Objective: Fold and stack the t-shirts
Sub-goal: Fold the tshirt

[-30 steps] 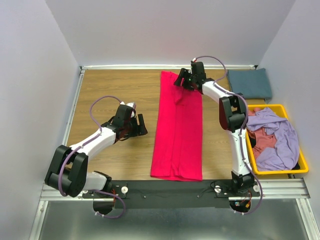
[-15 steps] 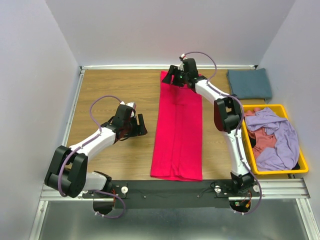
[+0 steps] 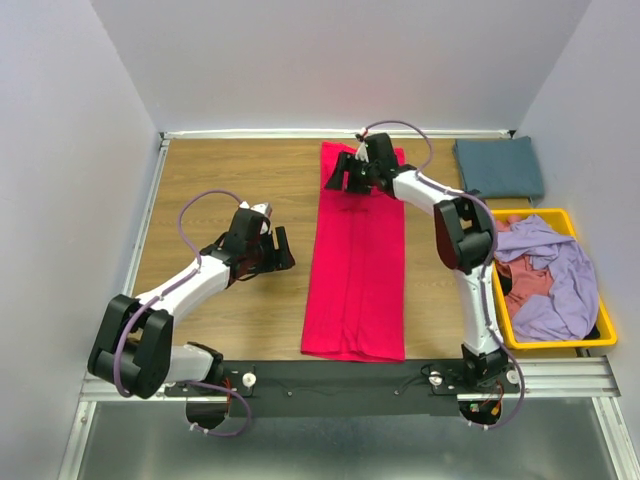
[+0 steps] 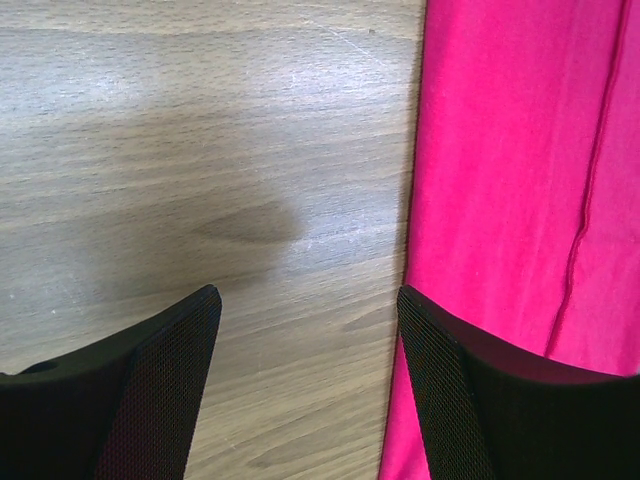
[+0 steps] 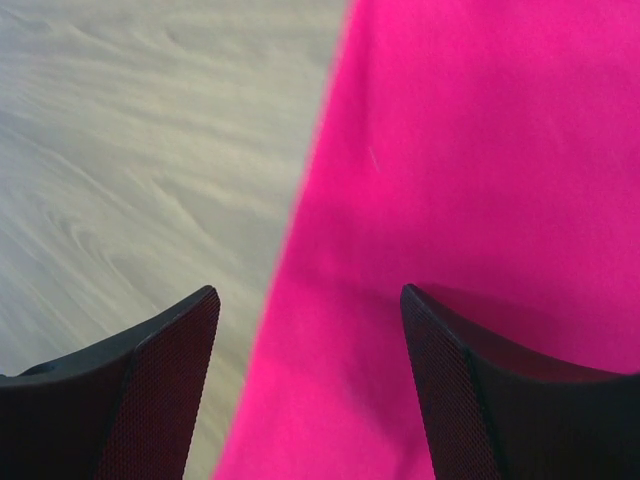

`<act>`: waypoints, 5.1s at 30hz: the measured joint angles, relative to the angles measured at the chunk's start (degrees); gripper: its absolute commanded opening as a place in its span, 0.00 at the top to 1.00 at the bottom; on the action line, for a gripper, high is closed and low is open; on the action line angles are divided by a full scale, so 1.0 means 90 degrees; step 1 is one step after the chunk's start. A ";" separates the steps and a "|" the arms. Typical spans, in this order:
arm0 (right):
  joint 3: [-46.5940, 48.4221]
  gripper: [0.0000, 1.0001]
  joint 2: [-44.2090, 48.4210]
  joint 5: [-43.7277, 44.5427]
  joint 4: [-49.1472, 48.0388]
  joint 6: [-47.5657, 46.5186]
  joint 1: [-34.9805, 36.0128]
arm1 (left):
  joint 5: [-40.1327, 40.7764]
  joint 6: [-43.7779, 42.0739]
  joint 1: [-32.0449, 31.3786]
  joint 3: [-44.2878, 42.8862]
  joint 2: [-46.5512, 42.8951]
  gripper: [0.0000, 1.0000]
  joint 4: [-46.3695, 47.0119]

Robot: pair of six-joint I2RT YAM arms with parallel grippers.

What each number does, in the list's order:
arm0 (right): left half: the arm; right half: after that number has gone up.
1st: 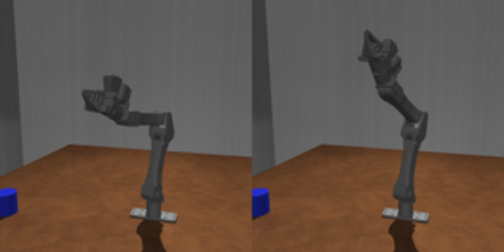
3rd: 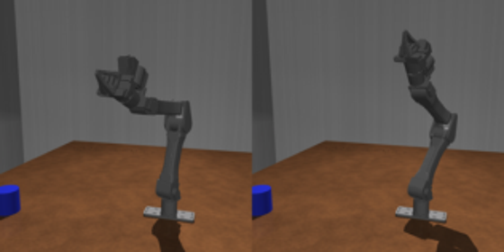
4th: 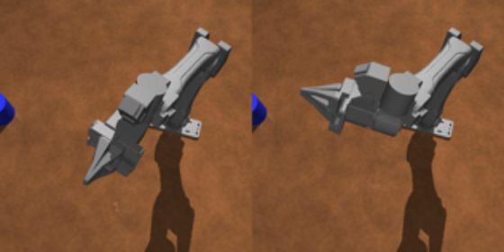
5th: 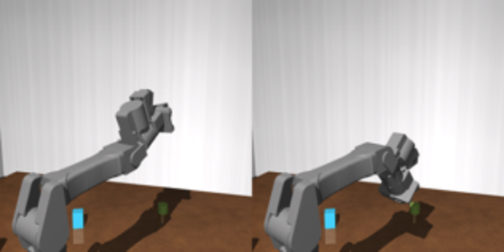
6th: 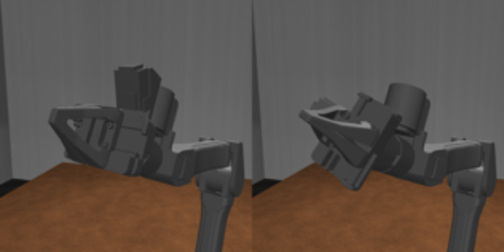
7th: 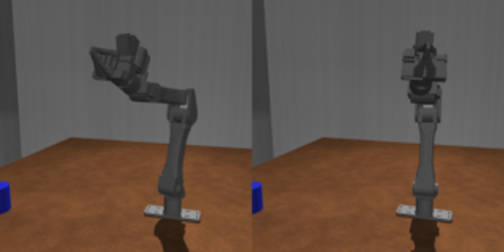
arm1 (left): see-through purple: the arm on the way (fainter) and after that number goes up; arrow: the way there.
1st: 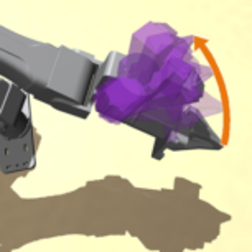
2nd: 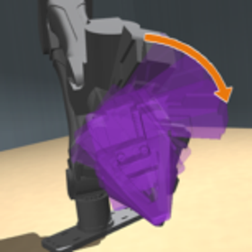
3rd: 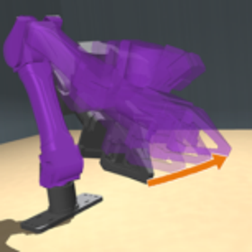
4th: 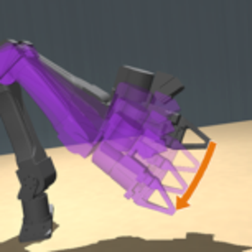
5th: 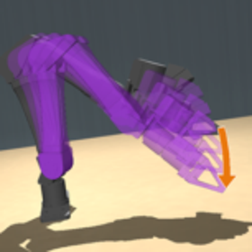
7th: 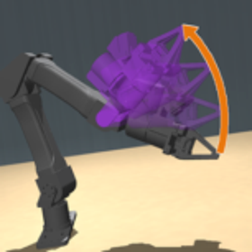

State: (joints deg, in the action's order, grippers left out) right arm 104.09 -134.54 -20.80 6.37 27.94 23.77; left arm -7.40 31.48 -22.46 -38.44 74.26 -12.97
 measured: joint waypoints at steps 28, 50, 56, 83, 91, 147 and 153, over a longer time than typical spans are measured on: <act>-0.0083 0.50 -0.0163 0.1775 -0.0221 -0.0226 -0.0952 | -0.0561 0.0726 0.0000 -0.0253 0.0432 0.21 0.0345; -0.4743 0.29 0.5712 0.2475 0.2208 -0.0240 -0.0617 | 0.0279 0.1615 -0.2433 -0.0799 0.0248 0.21 -0.1175; -0.6572 0.38 0.7055 0.2348 0.3655 0.0049 -0.0515 | 0.0367 0.1999 -0.3070 -0.0801 0.0318 0.21 -0.1506; -0.7752 0.45 0.6982 0.1899 0.4160 0.1370 0.0680 | 0.0423 0.2458 -0.3769 -0.0933 0.1379 0.28 -0.1702; -0.7752 0.77 0.6897 0.1928 0.4138 0.1518 0.0741 | 0.0425 0.2453 -0.3769 -0.1073 0.1537 0.32 -0.1763; -0.7881 0.99 0.7113 0.1826 0.4051 0.1632 0.1035 | 0.1115 0.3398 -0.4337 -0.1387 0.1853 1.00 -0.2526; -0.7696 0.99 0.7368 0.1469 0.4721 0.1605 0.1117 | 0.0979 0.3395 -0.4862 -0.1001 0.1173 1.00 -0.3072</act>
State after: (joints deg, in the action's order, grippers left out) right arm 34.83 -68.23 -7.57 48.86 42.39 33.82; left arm 1.41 62.04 -66.22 -47.44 84.82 -40.62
